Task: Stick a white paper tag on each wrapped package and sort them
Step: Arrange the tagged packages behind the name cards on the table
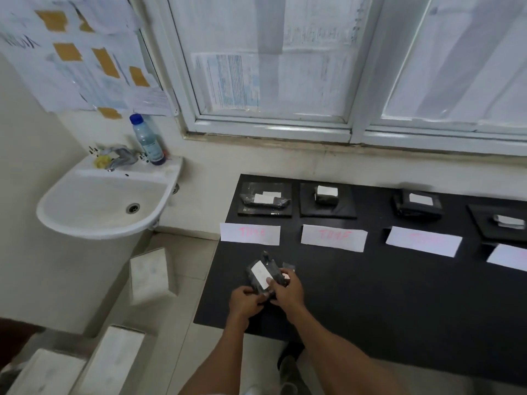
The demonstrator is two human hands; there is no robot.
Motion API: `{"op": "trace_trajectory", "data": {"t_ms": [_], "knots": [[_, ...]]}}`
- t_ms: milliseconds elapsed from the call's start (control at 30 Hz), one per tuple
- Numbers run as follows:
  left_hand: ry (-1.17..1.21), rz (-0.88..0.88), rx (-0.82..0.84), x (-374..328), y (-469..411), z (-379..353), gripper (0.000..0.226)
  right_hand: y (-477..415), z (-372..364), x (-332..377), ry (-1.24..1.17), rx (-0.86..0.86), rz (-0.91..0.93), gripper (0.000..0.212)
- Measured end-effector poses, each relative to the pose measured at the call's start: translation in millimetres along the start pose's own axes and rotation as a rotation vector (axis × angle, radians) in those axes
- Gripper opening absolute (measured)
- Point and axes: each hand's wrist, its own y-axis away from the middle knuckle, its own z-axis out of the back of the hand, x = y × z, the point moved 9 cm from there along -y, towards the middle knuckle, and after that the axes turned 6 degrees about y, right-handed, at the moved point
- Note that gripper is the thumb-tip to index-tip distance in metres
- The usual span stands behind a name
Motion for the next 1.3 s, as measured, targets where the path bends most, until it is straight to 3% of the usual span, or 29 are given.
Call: {"op": "trace_trajectory", "data": {"t_ms": [167, 267, 333, 433, 533, 633, 833, 1033, 1300], "knots": [[0.073, -0.257, -0.056, -54, 9, 0, 0.050, -4, 17, 35, -0.140, 0.104, 0.032, 0.024], [0.154, -0.264, 0.036, -85, 1, -7, 0.074, -5, 24, 58, -0.079, 0.187, 0.058, 0.027], [0.143, -0.245, 0.148, -105, -3, -19, 0.064, -8, 32, 76, -0.014, 0.158, 0.144, 0.028], [0.105, -0.240, 0.246, -125, -6, -35, 0.044, -16, 53, 106, 0.161, -0.037, 0.341, 0.039], [0.075, -0.262, 0.276, -139, -9, -49, 0.050, -20, 59, 130, 0.260, -0.098, 0.451, 0.032], [0.043, -0.299, 0.301, -157, -12, -62, 0.060, -30, 61, 146, 0.313, -0.040, 0.424, 0.018], [-0.044, -0.393, 0.380, -195, -20, -74, 0.058, -53, 67, 168, 0.361, 0.005, 0.440, 0.036], [-0.147, -0.400, 0.379, -216, -53, -69, 0.035, -85, 48, 188, 0.391, 0.085, 0.479, 0.038], [-0.138, -0.340, 0.311, -244, -116, -64, 0.045, -150, 23, 204, 0.353, 0.169, 0.384, 0.039]]}}
